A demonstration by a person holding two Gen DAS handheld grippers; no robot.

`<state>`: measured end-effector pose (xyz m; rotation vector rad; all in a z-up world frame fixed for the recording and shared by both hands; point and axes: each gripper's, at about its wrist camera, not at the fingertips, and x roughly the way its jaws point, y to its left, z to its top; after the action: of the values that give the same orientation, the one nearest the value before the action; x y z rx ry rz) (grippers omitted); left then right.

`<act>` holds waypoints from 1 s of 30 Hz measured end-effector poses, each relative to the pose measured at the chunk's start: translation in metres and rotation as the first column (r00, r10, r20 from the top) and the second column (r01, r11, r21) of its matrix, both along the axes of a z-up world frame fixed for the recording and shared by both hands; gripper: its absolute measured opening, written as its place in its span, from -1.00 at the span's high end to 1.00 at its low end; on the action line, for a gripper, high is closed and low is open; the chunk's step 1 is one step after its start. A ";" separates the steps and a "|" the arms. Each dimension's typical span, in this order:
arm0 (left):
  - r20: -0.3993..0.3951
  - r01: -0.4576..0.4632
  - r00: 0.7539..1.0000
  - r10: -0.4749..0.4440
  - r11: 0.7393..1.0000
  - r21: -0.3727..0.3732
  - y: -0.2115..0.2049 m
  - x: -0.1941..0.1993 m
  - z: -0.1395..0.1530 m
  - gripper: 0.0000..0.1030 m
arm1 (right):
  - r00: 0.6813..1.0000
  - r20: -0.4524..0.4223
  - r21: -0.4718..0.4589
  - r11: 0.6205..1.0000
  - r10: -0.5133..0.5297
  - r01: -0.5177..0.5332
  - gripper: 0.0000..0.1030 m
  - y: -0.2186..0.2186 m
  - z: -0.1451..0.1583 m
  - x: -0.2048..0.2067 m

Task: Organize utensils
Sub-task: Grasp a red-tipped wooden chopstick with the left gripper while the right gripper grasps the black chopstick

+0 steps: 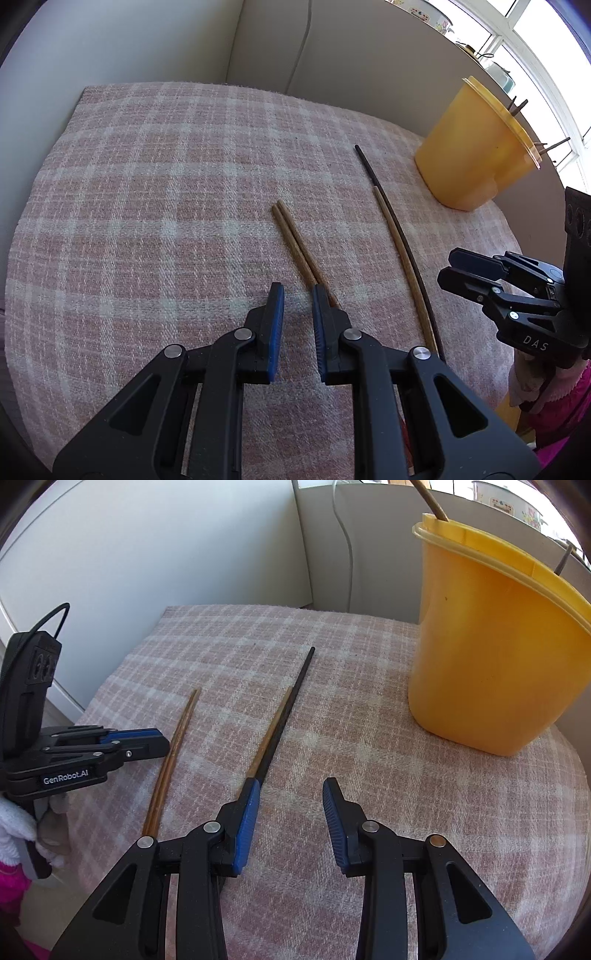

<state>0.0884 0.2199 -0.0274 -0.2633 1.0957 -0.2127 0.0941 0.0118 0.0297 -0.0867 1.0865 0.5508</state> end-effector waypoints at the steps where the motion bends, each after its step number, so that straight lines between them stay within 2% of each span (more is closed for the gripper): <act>1: -0.005 -0.002 1.000 0.002 1.000 0.004 0.002 0.001 -0.002 0.74 | 1.000 -0.007 0.002 1.000 0.002 -0.002 0.35 0.001 -0.002 0.001; 4: 0.003 -0.002 1.000 0.002 1.000 0.025 0.000 0.004 -0.001 0.74 | 1.000 -0.016 0.001 1.000 0.001 -0.001 0.35 0.006 -0.007 0.005; 11: -0.016 -0.043 0.999 0.042 0.997 -0.060 0.010 0.005 0.002 0.74 | 0.999 -0.027 0.016 1.000 -0.019 0.020 0.35 0.006 -0.008 0.012; 21: 0.014 -0.001 1.000 0.001 1.000 -0.017 -0.006 0.012 -0.002 0.74 | 0.999 -0.035 0.020 1.000 -0.020 0.021 0.35 0.009 -0.011 0.019; 30: 0.019 0.023 1.000 -0.023 1.000 -0.013 -0.013 0.019 -0.005 0.73 | 0.997 -0.062 0.009 0.999 -0.038 0.038 0.40 0.014 -0.020 0.030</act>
<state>0.1077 0.2069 -0.0329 -0.2603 1.0796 -0.2429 0.1239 0.0261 0.0094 -0.0399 1.1432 0.5280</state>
